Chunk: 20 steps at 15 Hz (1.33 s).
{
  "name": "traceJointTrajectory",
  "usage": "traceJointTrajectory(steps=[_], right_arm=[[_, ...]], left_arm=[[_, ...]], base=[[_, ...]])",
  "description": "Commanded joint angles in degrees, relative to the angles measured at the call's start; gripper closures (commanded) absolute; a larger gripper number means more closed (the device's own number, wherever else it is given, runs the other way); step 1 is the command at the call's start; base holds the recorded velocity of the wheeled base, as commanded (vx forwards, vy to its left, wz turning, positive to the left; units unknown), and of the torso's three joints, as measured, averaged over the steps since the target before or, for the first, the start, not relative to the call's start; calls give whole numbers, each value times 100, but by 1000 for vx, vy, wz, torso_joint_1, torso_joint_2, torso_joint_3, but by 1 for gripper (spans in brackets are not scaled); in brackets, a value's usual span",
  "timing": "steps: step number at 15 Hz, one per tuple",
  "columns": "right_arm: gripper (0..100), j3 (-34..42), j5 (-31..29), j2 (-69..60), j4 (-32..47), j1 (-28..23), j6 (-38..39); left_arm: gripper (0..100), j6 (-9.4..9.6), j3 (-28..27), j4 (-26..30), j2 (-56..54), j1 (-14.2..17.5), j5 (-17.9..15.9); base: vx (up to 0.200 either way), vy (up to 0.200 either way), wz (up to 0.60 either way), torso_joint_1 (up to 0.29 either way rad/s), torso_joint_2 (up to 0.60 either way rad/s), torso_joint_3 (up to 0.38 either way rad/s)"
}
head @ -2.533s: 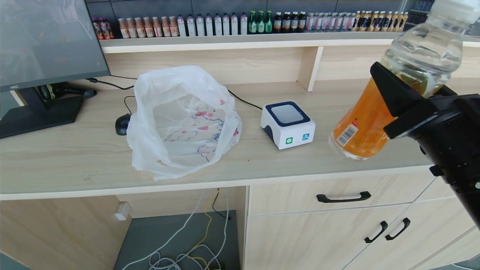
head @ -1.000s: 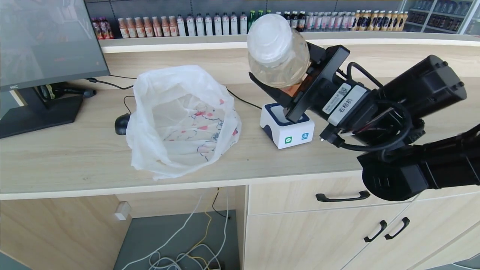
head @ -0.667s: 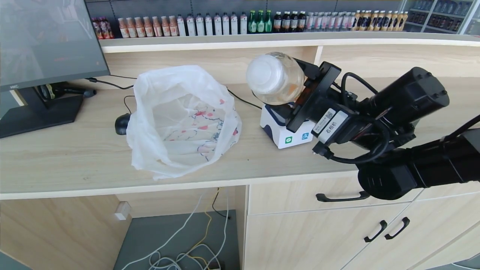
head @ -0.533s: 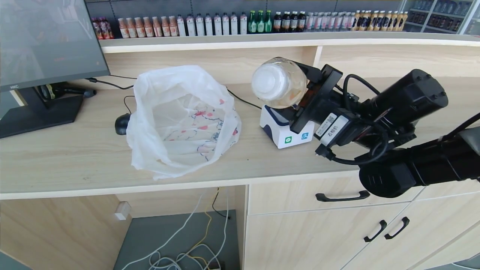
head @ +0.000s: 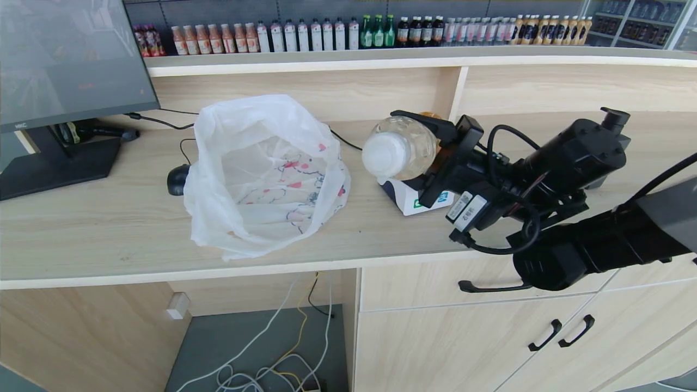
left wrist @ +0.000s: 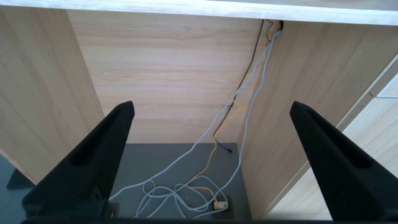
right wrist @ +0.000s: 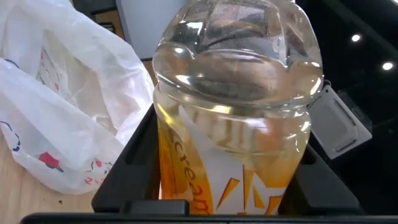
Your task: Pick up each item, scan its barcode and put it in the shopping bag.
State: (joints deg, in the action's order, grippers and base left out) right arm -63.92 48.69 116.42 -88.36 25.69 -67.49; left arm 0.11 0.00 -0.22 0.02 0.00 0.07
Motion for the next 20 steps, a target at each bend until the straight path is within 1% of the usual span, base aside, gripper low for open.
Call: traceJointTrajectory(steps=[1, 20], right_arm=[[100, 37, 27, 250, -24, -20, -54], [100, 2, 18, 241, -24, -90, -63]], left_arm=[[0, 7, 0, -4, -2, 0, 1], [0, -2, 0, -4, -2, 0, 1]], base=[[0, 0, 0, 0, 0, 0], [0, 0, 0, 0, 0, 0]])
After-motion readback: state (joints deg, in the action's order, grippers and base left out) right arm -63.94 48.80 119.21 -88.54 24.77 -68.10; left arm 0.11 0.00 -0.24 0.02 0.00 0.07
